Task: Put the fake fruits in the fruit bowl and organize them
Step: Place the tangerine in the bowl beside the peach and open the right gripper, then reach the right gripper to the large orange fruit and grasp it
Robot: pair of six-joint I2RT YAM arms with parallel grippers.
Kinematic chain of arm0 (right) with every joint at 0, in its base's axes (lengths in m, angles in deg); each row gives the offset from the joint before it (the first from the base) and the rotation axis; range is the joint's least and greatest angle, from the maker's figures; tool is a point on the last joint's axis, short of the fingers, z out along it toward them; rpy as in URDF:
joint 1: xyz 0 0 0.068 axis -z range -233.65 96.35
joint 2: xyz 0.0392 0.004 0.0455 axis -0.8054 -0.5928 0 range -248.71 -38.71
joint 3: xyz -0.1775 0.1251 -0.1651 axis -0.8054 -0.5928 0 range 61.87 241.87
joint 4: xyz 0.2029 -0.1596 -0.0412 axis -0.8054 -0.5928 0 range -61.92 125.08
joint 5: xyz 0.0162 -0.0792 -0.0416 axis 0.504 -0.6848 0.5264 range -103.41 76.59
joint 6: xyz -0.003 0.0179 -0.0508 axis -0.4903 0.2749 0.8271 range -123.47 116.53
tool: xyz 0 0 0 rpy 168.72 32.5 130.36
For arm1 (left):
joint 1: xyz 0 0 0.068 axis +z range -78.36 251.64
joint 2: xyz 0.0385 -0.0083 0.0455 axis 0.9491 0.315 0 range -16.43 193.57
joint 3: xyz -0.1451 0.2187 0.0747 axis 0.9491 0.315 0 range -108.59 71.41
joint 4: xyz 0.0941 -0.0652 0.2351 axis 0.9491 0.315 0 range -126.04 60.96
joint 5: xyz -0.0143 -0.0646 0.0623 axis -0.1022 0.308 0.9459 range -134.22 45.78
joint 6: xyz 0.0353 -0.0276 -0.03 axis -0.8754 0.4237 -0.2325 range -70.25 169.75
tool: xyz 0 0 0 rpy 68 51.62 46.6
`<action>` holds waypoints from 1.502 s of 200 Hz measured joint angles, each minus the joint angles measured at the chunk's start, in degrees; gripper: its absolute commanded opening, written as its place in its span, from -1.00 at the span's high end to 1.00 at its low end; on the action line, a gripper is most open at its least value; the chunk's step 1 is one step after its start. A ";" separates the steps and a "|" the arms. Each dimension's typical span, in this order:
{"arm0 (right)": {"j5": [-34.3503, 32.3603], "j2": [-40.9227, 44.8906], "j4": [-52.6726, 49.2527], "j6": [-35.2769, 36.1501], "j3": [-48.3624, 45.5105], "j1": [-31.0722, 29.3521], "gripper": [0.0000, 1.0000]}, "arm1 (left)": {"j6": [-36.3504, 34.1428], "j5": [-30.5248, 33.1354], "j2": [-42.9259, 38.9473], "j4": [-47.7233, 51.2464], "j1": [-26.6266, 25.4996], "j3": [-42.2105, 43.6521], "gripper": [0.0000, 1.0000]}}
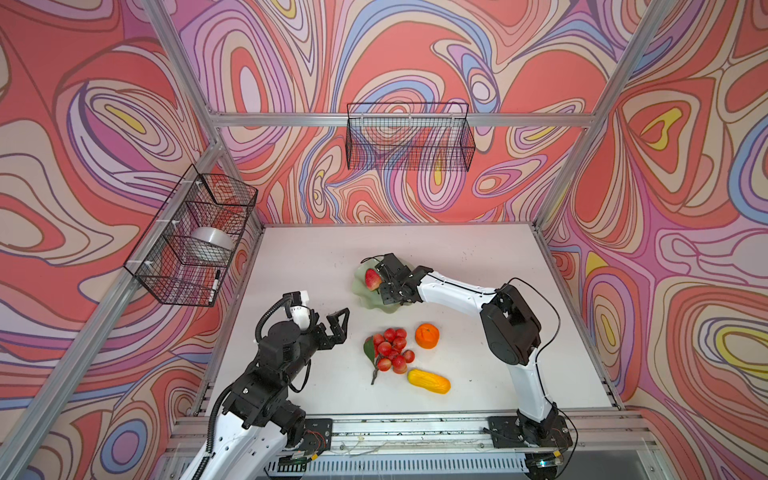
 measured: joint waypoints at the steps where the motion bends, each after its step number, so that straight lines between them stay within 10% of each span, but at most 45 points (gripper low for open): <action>1: 0.04 0.00 0.00 0.11 0.00 0.00 -0.36 | -0.02 0.00 0.00 0.02 0.00 0.00 -1.00; 58: -0.96 3.45 -0.81 -0.11 -1.44 0.00 -0.61 | -1.57 0.00 1.55 0.33 0.00 0.00 -1.00; 136: -4.39 34.64 -3.91 -4.00 -23.78 0.02 -0.91 | -2.91 -0.68 5.77 -1.22 0.00 0.00 -1.00; 266: 2.34 30.75 -2.67 -17.59 -37.11 -3.87 -0.91 | -3.19 -1.33 6.08 -2.69 0.00 0.11 -1.00; 300: 2.03 27.63 -2.36 -17.49 -37.11 -3.87 -0.61 | -3.19 -1.31 5.35 -2.67 0.00 0.11 -1.00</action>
